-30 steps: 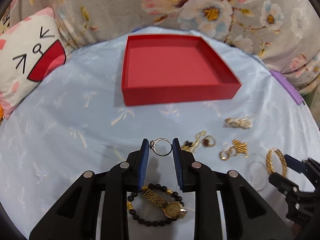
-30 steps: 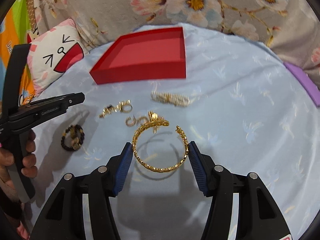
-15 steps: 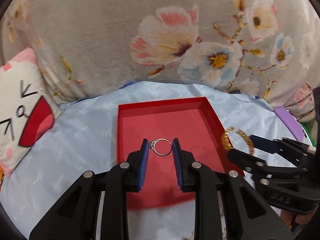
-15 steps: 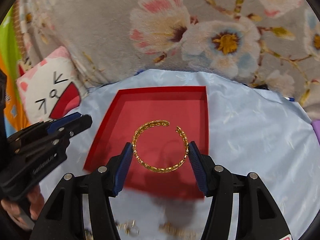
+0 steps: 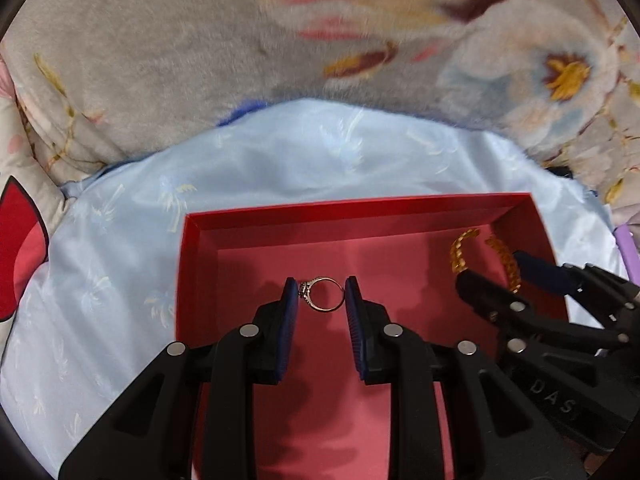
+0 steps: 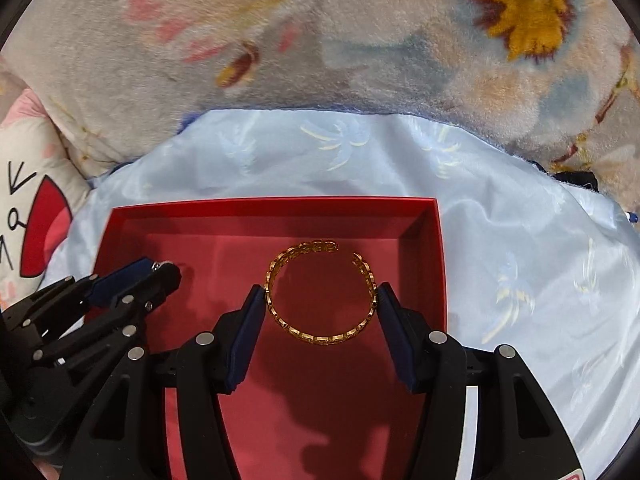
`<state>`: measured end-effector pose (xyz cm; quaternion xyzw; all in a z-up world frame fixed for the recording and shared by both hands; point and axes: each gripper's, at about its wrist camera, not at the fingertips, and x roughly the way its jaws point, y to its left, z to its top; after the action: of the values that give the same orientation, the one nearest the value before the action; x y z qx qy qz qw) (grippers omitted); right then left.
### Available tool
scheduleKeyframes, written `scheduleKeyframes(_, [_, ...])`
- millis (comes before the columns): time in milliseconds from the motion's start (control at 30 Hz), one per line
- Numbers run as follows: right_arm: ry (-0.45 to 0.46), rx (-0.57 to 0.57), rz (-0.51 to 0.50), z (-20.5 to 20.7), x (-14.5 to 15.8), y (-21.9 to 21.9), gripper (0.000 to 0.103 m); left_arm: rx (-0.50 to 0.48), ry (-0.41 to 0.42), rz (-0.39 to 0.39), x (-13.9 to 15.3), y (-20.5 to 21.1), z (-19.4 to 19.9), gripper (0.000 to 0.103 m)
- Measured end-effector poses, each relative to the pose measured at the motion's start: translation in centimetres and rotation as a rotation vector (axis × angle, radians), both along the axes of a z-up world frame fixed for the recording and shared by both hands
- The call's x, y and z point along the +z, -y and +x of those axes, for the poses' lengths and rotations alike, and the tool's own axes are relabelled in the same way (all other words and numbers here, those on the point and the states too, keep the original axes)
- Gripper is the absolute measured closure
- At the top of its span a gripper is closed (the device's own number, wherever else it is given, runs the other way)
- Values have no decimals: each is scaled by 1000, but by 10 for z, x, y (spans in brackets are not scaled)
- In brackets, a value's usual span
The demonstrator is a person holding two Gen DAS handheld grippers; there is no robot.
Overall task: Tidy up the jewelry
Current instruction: 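Carry the bangle and ring into the red tray and open both grippers, then grasp the gold watch with the right gripper while the left gripper moves to the bead bracelet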
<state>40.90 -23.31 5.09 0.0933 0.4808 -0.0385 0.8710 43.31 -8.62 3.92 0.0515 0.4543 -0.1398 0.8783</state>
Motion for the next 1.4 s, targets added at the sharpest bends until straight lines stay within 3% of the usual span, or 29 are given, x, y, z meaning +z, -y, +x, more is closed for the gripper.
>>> scheduleKeyframes(133, [0, 23, -73, 7, -5, -7, 46, 1, 13, 43, -8, 5, 1, 80])
scheduleKeyframes(267, [27, 26, -75, 7, -7, -7, 44, 41, 43, 87, -11, 2, 1, 62])
scheduleKeyframes(433, [86, 30, -20, -5, 3, -1, 43, 50, 90, 78, -4, -7, -2, 59])
scheduleKeyframes(567, [151, 56, -7, -36, 30, -3, 43, 29, 136, 44, 21, -21, -24, 56])
scheduleKeyframes(700, [226, 93, -12, -100, 61, -6, 36, 6, 204, 22, 49, -45, -73, 40])
scheduleKeyframes(833, [251, 118, -34, -166, 70, -11, 35, 2, 245, 39, 60, -72, -132, 36])
scheduleKeyframes(933, [245, 123, -23, -214, 65, -10, 35, 10, 218, 19, 58, -92, -176, 36])
scheduleKeyframes(1067, [223, 114, -22, -272, 49, -18, 35, 20, 164, -20, 42, -115, -228, 36])
scheduleKeyframes(1200, [202, 104, 11, -319, 30, -26, 35, 35, 134, -3, 18, -126, -274, 36])
scheduleKeyframes(1300, [191, 96, 21, -340, 15, -36, 35, 53, 129, 34, 0, -131, -301, 36])
scheduleKeyframes(1400, [183, 97, 21, -356, 3, -46, 35, 55, 81, 16, -18, -138, -319, 36])
